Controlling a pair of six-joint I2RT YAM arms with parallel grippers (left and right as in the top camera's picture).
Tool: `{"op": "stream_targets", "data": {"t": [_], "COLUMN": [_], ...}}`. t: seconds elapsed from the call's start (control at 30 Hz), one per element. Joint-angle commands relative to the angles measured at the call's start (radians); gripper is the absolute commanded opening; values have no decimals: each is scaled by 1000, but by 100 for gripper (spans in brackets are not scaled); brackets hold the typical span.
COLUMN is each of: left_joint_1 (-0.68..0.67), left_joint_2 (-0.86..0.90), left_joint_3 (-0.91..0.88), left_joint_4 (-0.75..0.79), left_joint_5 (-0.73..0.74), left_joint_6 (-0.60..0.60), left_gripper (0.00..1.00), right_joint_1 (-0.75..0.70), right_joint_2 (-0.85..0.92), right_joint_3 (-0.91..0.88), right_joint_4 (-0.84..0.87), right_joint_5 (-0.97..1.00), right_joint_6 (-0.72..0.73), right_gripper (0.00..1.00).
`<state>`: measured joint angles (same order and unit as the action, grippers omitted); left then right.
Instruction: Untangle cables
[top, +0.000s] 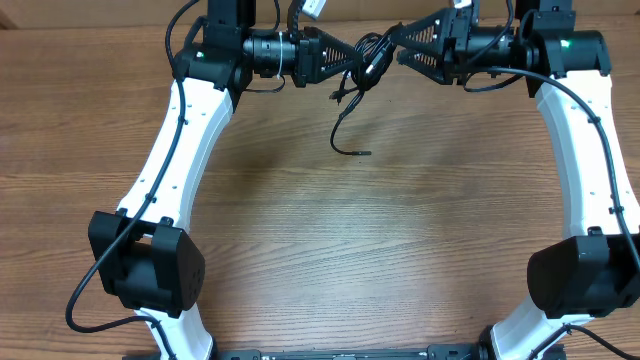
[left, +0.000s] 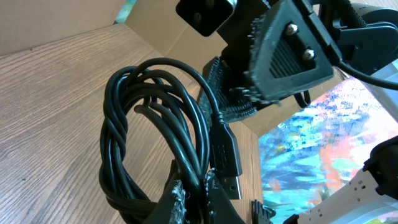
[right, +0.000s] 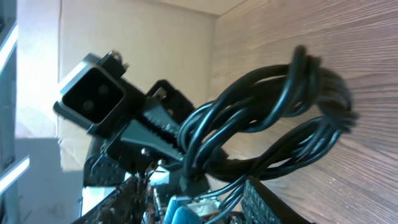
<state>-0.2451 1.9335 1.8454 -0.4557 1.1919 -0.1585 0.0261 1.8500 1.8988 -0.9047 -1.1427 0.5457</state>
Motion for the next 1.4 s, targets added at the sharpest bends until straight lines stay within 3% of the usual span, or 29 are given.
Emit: {"op": "stream_targets", "data": {"t": [0.0, 0.27, 0.43, 0.5, 1.0, 1.37], "left_joint_1": [-5, -31, -45, -43, 89, 136], "left_joint_2": [-24, -24, -24, -24, -24, -24], "left_joint_3": [-5, -5, -5, -5, -4, -5], "left_joint_4": [4, 3, 4, 4, 4, -5], "left_joint_5": [13, 14, 13, 14, 137, 139], "left_joint_6": [-7, -15, -15, -15, -26, -25], "left_gripper": [4, 4, 4, 4, 4, 4], "right_joint_1": [11, 59, 60, 60, 4, -40], "right_joint_2": [-37, -37, -37, -37, -37, -37], "right_joint_3": [27, 27, 27, 27, 27, 27], "right_joint_4": [3, 31, 44, 42, -15, -68], "right_joint_5": [43, 126, 134, 140, 159, 159], "right_joint_6": [9, 50, 56, 56, -10, -54], "right_gripper": [49, 37, 12, 8, 8, 8]}}
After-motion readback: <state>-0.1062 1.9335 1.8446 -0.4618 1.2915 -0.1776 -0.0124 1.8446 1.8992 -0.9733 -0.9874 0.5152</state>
